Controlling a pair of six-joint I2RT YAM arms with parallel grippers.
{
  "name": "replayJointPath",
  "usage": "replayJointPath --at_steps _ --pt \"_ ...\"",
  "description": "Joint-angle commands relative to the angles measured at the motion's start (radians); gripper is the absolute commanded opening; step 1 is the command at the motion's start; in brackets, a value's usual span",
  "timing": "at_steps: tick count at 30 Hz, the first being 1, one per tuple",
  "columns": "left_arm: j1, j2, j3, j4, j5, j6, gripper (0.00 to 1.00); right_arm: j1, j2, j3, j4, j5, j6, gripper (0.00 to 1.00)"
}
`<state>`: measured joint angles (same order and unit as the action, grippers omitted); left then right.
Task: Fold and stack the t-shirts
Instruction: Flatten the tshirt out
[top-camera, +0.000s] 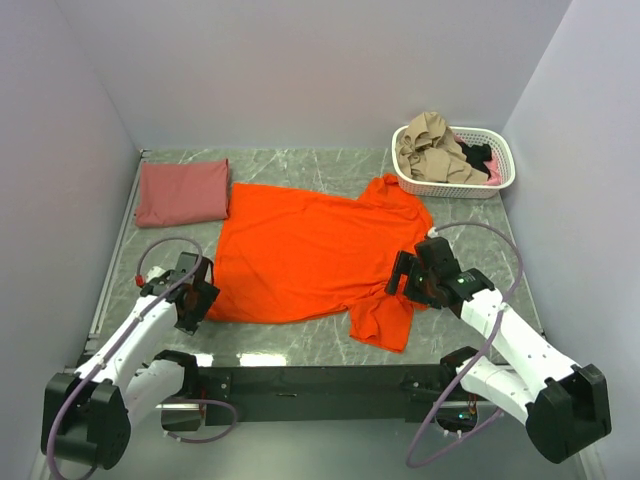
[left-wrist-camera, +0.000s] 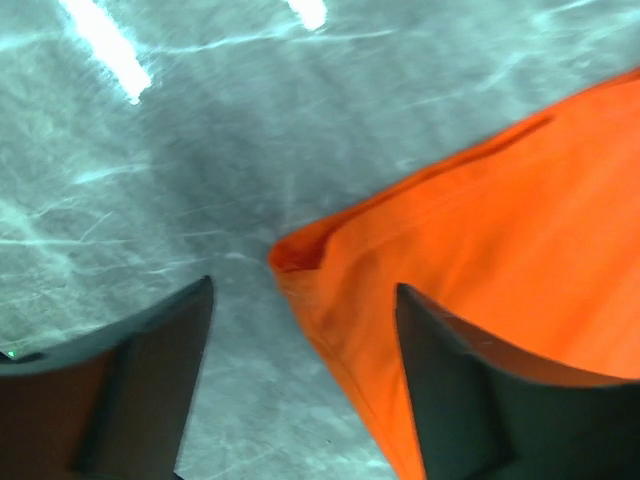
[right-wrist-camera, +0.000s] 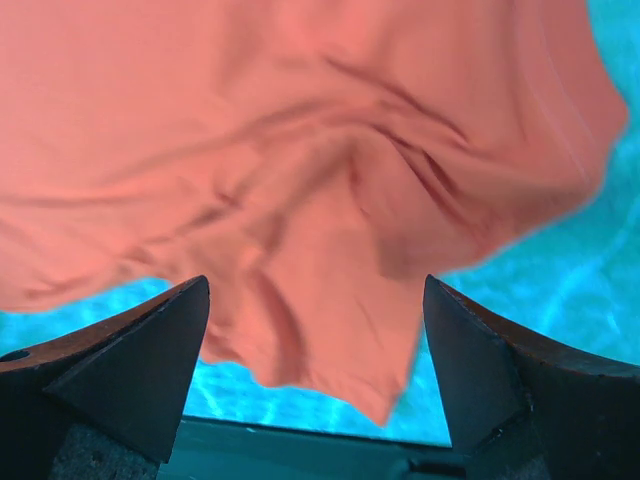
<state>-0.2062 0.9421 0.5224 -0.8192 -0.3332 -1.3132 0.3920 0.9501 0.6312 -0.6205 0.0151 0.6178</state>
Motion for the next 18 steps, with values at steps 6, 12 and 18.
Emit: replayJointPath --at_steps 6,12,18 --pt "0.004 0.083 -0.032 0.043 -0.009 -0.035 0.56 -0.007 -0.005 -0.028 -0.084 0.033 0.037 0.93" --pt "0.002 0.095 -0.056 0.066 0.013 -0.041 0.33 -0.007 -0.004 -0.007 -0.137 0.08 0.065 0.93" --pt "0.004 0.07 -0.091 0.1 0.017 -0.04 0.19 -0.013 -0.004 0.022 -0.174 0.095 0.083 0.94"
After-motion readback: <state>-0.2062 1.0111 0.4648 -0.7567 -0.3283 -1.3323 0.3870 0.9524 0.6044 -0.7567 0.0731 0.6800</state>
